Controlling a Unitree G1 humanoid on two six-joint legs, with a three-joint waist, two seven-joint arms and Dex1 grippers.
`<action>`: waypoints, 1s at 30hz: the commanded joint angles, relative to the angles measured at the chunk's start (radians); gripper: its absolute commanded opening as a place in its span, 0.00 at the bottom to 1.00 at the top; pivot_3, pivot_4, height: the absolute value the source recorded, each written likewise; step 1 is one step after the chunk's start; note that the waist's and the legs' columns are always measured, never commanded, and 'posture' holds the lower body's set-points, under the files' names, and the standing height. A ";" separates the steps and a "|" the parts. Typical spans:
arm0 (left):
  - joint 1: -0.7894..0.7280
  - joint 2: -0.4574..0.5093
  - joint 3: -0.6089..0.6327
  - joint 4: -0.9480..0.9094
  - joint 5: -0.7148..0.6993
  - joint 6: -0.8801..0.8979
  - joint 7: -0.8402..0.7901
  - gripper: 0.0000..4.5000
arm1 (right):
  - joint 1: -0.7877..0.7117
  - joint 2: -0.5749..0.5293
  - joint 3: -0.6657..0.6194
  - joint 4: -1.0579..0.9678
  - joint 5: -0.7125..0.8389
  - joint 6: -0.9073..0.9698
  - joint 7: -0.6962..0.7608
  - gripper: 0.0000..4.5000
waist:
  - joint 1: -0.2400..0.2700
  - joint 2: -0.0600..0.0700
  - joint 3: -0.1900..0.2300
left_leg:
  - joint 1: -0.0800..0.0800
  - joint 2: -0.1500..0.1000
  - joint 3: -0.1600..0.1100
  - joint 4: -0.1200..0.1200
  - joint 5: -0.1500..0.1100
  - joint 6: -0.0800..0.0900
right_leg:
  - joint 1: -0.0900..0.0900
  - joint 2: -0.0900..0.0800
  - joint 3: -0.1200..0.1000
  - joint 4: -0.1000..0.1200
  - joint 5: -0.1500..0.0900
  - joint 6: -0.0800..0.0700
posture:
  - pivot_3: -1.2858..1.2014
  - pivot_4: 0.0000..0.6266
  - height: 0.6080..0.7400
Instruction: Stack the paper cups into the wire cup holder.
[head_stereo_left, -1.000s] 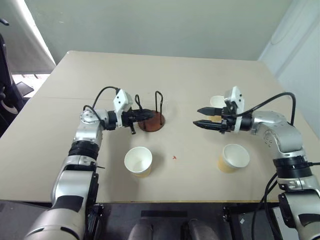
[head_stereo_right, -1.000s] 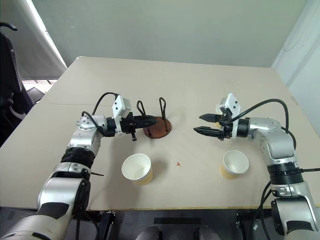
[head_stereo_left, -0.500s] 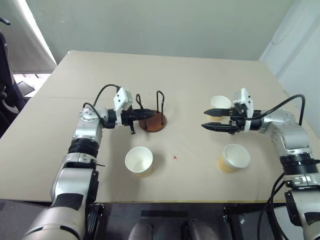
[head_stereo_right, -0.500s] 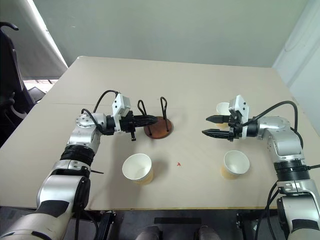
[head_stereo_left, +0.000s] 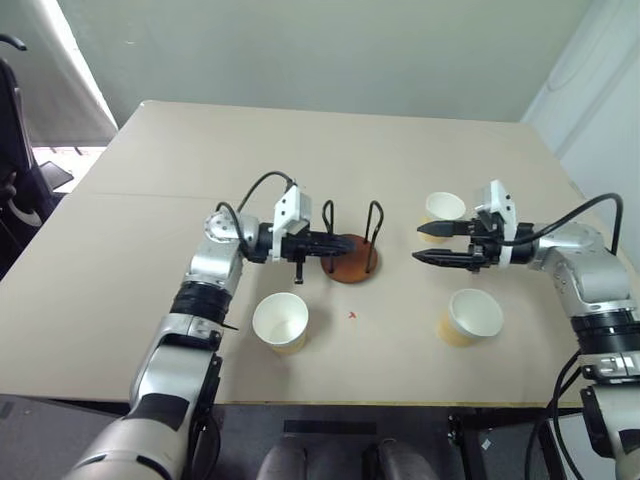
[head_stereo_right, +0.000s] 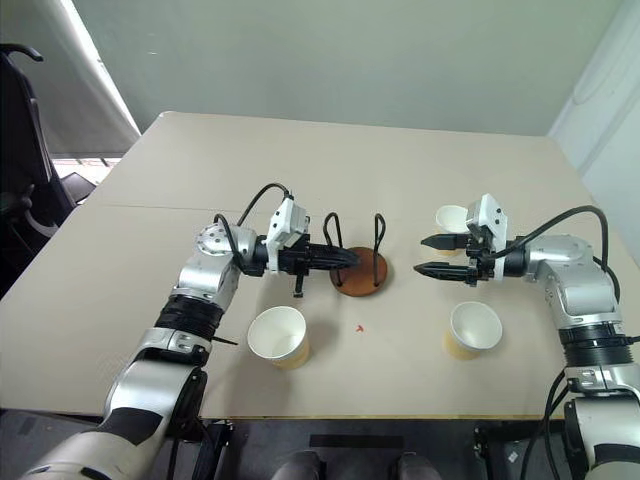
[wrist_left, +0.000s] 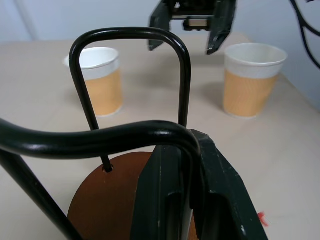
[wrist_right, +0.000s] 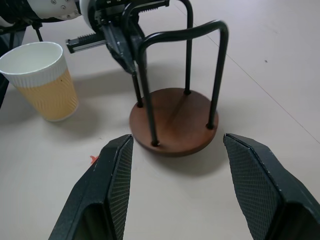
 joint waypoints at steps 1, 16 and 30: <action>0.007 -0.016 -0.011 -0.078 -0.029 0.023 -0.007 0.01 | -0.002 -0.028 -0.044 -0.032 0.014 -0.003 0.009 0.64 | 0.000 0.000 0.000 | 0.000 0.000 0.000 0.000 0.000 0.000 | 0.000 0.000 0.000 0.000 0.000 0.000 | 0.52 0.24 1.00; 0.048 -0.066 -0.070 -0.122 -0.017 0.039 -0.005 0.01 | 0.024 -0.076 -0.054 -0.071 0.025 0.031 0.026 0.64 | 0.006 0.000 0.000 | 0.000 0.000 0.001 0.004 -0.001 0.002 | 0.002 0.000 0.000 0.001 0.001 0.001 | 0.52 0.24 1.00; 0.063 -0.083 -0.103 -0.134 -0.016 0.030 -0.010 0.01 | 0.029 -0.169 -0.062 -0.096 0.035 0.066 0.128 0.64 | 0.008 0.000 0.000 | 0.000 0.001 0.013 0.008 -0.003 0.005 | 0.004 0.000 0.001 0.000 0.001 0.002 | 0.52 0.24 1.00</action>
